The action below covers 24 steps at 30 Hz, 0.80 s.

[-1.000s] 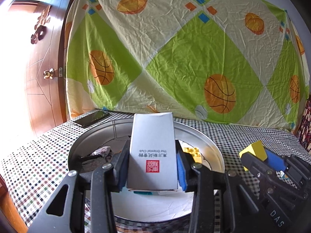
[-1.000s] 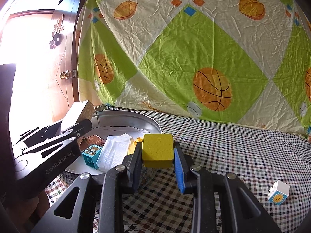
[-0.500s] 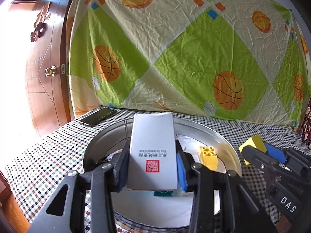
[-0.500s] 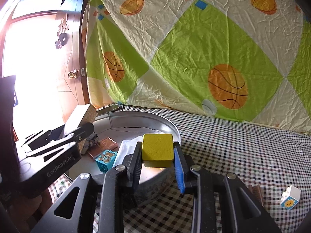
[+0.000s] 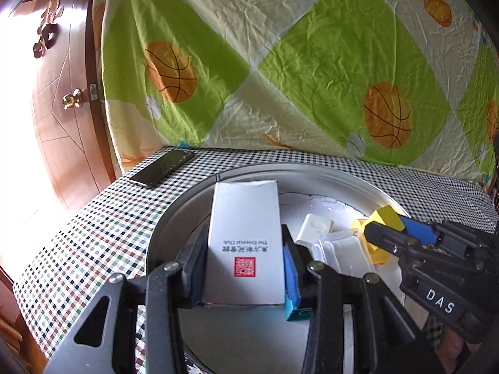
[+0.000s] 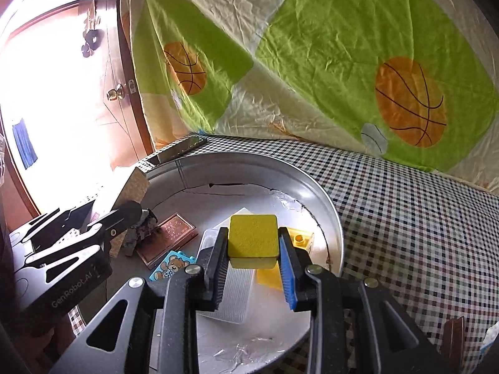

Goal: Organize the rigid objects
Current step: 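Lower the card box and yellow block into the tin and open both tools, then grasp brown comb with left tool while right tool approaches white sunflower brick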

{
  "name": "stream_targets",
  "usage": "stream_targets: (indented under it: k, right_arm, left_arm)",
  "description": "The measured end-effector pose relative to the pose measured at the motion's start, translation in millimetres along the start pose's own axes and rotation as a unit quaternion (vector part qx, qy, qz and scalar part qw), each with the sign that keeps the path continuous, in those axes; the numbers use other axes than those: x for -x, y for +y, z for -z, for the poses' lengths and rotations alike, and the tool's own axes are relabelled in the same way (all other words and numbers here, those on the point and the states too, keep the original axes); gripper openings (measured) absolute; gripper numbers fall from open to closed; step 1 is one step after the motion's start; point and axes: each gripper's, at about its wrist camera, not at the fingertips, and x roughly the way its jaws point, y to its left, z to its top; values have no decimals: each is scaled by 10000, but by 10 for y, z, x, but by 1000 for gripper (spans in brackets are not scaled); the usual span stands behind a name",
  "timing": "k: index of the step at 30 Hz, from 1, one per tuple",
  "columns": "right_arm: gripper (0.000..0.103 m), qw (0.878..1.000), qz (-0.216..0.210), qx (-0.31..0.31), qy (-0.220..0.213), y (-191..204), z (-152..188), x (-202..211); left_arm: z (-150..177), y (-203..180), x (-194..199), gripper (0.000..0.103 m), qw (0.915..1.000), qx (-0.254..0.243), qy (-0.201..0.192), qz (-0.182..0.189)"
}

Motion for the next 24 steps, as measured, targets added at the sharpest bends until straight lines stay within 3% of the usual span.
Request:
stream_targets:
  k: [3, 6, 8, 10, 16, 20, 24]
  right_arm:
    - [32, 9999, -116, -42, 23, -1, 3, -32]
    - [45, 9999, -108, -100, -16, -31, 4, 8]
    - [55, 9997, -106, -205, -62, -85, 9, 61]
    - [58, 9994, -61, -316, -87, -142, 19, 124]
    - [68, 9982, 10, -579, -175, -331, 94, 365]
    - [68, 9966, -85, -750, -325, -482, 140, 568]
    - [68, 9955, 163, -805, -467, -709, 250, 817]
  left_arm:
    - [16, 5, -35, 46, 9999, -56, 59, -132]
    - [29, 6, 6, 79, 9996, -35, -35, -267]
    - [27, 2, 56, 87, 9994, -15, -129, -327]
    - [21, -28, 108, 94, 9993, -13, -186, -333]
    - [-6, -220, 218, 100, 9988, -133, -284, -368]
    - [-15, -374, 288, 100, 9988, -181, -333, -310]
    - [-20, -624, 409, 100, 9984, -286, -456, -165]
